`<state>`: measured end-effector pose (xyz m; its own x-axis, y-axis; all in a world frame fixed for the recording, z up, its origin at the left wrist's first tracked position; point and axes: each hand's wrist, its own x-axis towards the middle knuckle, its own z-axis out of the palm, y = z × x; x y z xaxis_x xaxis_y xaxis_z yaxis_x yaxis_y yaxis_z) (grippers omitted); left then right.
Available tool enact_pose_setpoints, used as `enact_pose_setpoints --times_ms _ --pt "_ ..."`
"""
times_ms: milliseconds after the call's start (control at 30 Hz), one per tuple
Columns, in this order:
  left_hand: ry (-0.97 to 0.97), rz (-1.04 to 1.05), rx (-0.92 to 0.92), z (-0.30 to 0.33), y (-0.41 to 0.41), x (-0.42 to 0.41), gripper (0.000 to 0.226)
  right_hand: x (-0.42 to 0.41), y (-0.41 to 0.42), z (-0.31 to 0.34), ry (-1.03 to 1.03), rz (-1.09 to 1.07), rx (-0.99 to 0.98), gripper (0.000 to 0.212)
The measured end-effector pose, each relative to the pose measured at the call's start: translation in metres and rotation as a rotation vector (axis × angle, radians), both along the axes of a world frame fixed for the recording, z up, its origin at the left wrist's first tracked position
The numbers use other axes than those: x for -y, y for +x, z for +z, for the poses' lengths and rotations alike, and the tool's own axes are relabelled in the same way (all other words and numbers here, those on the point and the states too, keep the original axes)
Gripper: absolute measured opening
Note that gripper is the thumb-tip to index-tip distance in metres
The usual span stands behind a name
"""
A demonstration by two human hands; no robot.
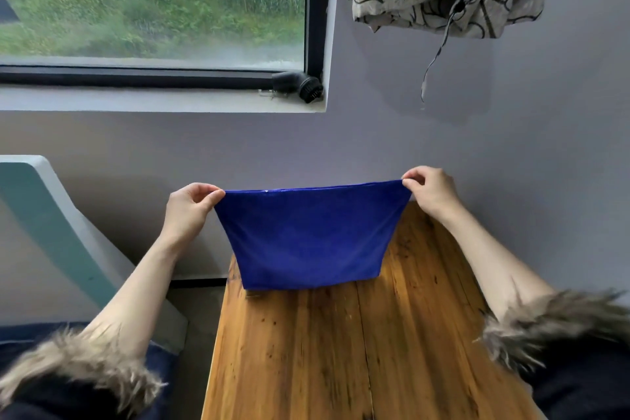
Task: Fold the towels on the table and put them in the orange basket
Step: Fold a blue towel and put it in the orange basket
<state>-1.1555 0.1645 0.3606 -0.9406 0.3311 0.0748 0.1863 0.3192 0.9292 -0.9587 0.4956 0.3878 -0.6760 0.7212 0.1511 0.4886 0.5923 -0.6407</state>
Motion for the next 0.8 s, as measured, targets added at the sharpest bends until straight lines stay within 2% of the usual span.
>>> enact_pose_setpoints --times_ms 167,333,533,667,800 --pt "0.104 0.051 0.063 0.007 -0.021 -0.026 0.005 -0.013 -0.023 0.007 -0.018 -0.059 -0.074 0.014" --pt "0.235 0.004 0.082 0.021 -0.02 -0.033 0.013 -0.022 -0.019 0.011 -0.124 -0.065 -0.243 0.013" --pt "0.233 -0.062 0.1 0.004 0.015 -0.008 0.014 -0.006 0.018 -0.014 -0.312 -0.057 -0.388 0.013" --pt "0.092 -0.091 0.151 -0.035 0.05 0.02 0.014 0.02 0.063 -0.056 -0.376 -0.037 -0.274 0.019" --pt "-0.01 -0.137 0.343 -0.088 0.087 0.049 0.01 0.047 0.112 -0.106 -0.447 -0.034 -0.055 0.01"
